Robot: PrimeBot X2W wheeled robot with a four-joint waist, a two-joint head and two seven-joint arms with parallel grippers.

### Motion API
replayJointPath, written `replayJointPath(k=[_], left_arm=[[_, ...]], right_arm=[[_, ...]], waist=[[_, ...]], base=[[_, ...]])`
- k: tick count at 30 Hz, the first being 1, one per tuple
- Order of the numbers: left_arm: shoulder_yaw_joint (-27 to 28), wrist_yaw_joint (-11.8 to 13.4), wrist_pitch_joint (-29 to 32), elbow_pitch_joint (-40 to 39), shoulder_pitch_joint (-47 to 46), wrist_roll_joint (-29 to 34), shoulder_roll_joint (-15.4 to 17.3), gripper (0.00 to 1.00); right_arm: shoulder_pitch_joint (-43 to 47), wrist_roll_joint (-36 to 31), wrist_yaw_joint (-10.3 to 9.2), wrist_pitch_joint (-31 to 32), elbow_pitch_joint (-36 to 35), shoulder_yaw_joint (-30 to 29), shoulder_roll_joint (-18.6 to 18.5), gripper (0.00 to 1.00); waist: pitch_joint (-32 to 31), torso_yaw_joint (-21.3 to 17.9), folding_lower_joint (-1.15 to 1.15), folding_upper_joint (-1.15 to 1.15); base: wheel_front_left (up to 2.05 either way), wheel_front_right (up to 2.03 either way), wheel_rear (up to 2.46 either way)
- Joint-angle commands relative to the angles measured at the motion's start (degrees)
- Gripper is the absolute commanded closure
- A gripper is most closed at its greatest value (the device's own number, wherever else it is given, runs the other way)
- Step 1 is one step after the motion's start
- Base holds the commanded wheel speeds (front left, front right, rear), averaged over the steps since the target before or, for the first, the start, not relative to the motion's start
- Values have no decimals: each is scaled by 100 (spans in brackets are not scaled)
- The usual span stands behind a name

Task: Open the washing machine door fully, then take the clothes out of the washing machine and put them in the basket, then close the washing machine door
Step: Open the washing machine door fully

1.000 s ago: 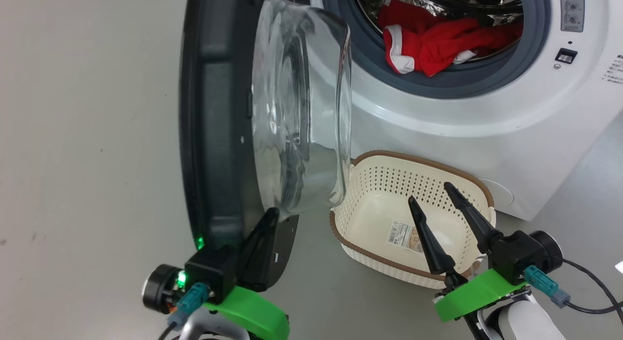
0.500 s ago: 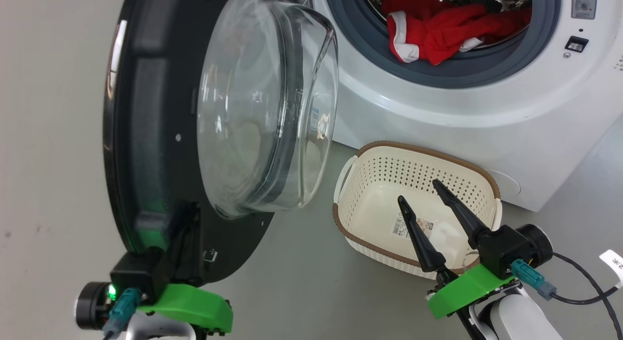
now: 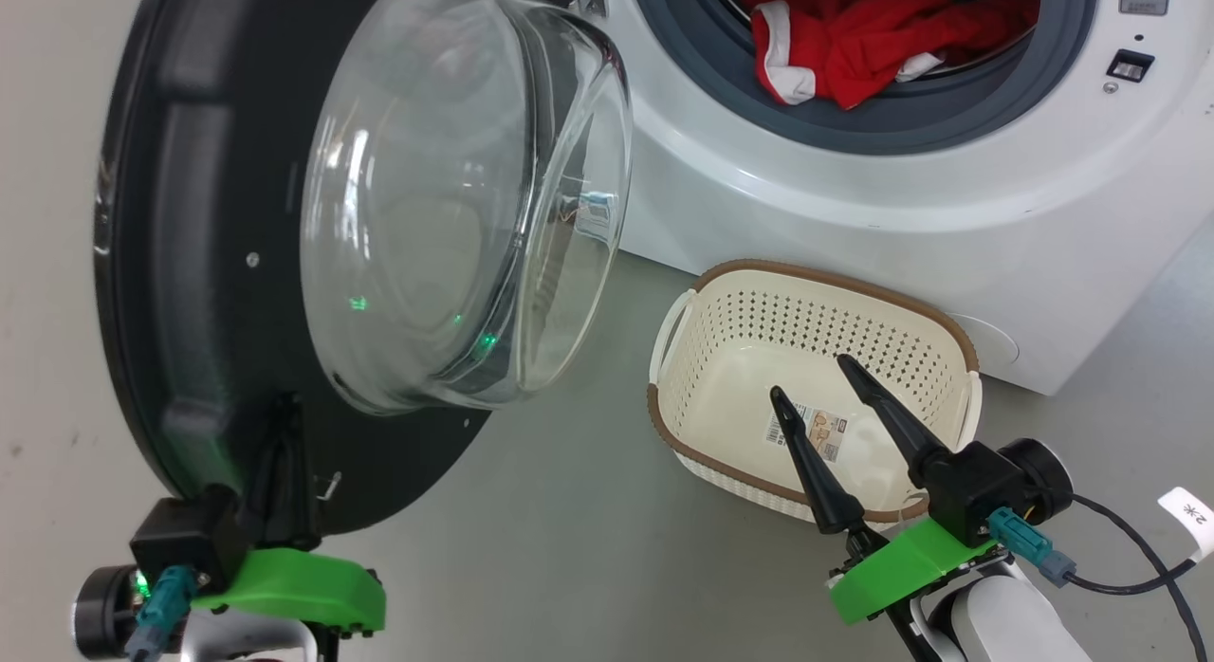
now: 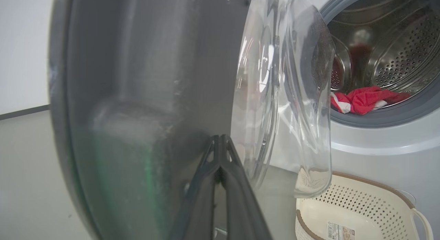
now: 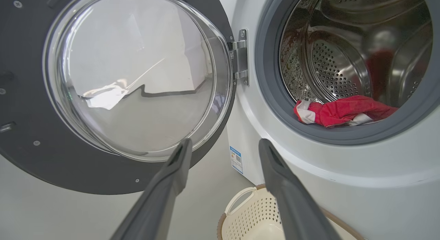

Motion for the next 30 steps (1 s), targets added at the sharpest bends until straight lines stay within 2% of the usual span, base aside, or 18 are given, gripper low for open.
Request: replayJointPath(k=[1, 5, 19, 24, 30], left_arm=[[380, 154, -51, -13, -152, -33, 266, 100], [525, 185, -163, 187, -241, -88, 323, 100], [807, 9, -464, 1052, -767, -259, 634, 100], [951, -48, -602, 1286, -914, -408, 638, 100], [1255, -261, -796, 1738, -1064, -746, 613, 100]], right_arm=[[-136, -74, 12, -37, -138, 121, 39, 0], [-113, -121, 12, -37, -118, 116, 34, 0], [5, -195, 12, -37, -142, 114, -39, 0], [18, -228, 12, -37, -163, 106, -94, 0], [27, -261, 12, -37, -187, 112, -161, 0]], waist=[[16, -7, 0, 0], [17, -17, 0, 0], [9, -60, 0, 0], [35, -70, 0, 0], [77, -95, 0, 0]], base=[[0, 0, 0], [0, 0, 0], [0, 0, 0], [0, 0, 0], [0, 0, 0]])
